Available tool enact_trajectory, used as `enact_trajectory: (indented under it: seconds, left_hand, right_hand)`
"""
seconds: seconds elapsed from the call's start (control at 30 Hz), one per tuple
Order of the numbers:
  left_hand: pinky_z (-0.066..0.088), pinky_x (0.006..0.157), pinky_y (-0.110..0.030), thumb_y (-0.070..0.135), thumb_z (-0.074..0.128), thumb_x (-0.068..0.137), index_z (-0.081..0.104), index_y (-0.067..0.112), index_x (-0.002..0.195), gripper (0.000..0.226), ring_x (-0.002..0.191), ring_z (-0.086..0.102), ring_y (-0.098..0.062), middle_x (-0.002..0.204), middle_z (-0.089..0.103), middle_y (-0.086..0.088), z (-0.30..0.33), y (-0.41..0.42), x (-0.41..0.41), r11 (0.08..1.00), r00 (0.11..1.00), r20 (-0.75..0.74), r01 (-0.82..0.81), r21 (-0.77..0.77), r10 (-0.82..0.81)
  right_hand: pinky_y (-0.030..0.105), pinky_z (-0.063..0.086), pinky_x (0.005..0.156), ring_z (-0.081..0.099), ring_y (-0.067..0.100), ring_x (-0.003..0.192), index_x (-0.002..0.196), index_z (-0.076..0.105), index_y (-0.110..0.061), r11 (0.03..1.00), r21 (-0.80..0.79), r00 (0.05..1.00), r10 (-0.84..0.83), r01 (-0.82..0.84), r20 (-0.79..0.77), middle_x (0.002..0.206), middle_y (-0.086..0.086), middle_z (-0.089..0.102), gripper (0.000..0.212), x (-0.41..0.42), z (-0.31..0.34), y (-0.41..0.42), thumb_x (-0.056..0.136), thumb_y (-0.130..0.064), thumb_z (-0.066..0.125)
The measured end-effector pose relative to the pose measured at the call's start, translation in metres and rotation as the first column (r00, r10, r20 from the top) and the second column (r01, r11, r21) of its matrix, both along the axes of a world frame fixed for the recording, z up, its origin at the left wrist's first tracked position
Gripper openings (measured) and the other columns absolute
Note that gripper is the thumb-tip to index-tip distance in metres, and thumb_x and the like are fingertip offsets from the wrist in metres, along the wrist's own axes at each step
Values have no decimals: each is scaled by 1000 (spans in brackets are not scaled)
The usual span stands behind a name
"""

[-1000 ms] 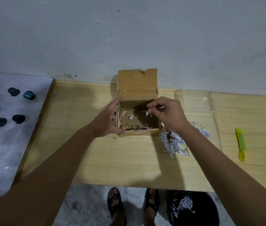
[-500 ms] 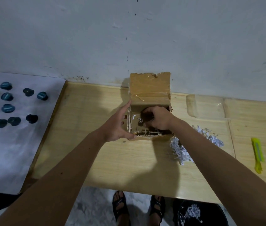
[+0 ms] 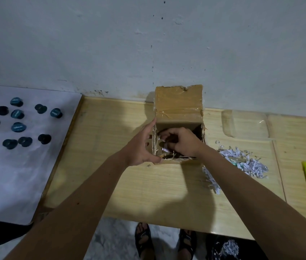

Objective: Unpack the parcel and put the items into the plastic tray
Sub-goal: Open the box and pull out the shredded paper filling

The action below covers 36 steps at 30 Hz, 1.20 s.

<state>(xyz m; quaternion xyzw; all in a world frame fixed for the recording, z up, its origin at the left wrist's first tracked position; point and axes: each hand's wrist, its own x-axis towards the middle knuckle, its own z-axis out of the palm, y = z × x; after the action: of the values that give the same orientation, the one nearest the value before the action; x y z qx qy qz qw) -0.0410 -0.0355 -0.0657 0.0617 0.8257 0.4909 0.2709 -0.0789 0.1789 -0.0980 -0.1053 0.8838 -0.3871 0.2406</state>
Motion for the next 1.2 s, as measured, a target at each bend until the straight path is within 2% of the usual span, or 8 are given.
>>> enact_trajectory:
  seconds: [0.17,0.33,0.43,0.53,0.63,0.97,1.07,1.2]
  left_hand:
    - [38,122,-54,12,100,65,4,37,168,143,154,30,-32,174,12,7,-1,-1,-2,1000,1000,1,2,-6,-2]
    - [40,118,-46,13,99,67,2,35,168,142,152,31,-28,174,13,5,-2,-2,-1,1000,999,-26,21,-13,-21]
    - [39,119,-48,13,99,67,3,36,168,142,153,31,-29,174,12,5,-2,-2,-1,1000,1000,-16,9,-1,-9]
    - [38,121,-52,13,100,66,4,39,168,142,154,30,-31,174,11,7,-1,-2,-1,1000,1000,-2,1,12,0]
    - [36,123,-54,12,99,66,4,41,167,142,155,28,-32,174,11,8,-1,-2,-1,1000,1000,9,5,25,-5]
    - [38,122,-44,9,99,66,8,41,167,139,154,30,-29,167,16,17,-4,-2,0,998,999,29,-14,60,13]
    - [36,124,-49,7,98,67,9,43,167,138,156,28,-29,167,15,20,-5,-2,0,997,999,43,-25,77,22]
    - [36,124,-53,8,98,67,9,46,166,139,156,27,-29,170,13,20,-7,-2,0,997,999,44,-27,77,23]
  right_hand:
    - [28,56,94,69,15,109,138,65,-24,994,43,994,93,-96,54,124,-1,73,49,-6,1,-4,95,-1,62]
    - [27,51,96,63,22,120,130,71,-19,965,167,965,169,-204,201,126,2,72,49,-9,3,0,93,7,50]
    - [26,50,92,64,22,115,119,76,-24,979,145,968,110,-145,227,121,1,73,44,-10,13,5,96,1,49]
    - [36,48,108,59,26,125,131,69,-25,962,222,971,116,-162,207,135,4,66,37,-12,22,6,102,-13,48]
    - [37,50,102,61,26,120,138,63,-25,922,301,949,162,-243,269,134,3,66,37,-12,24,9,102,-32,56]
    - [41,51,107,66,20,115,127,69,-33,962,173,927,141,-211,347,126,-3,70,36,-13,10,10,93,-24,73]
    - [37,48,112,61,17,124,128,70,-32,977,102,926,142,-189,350,136,-4,65,40,-8,3,9,91,-18,76]
    - [35,54,106,67,14,116,127,70,-26,988,-77,916,150,-130,371,125,-4,71,43,0,1,6,91,-4,74]
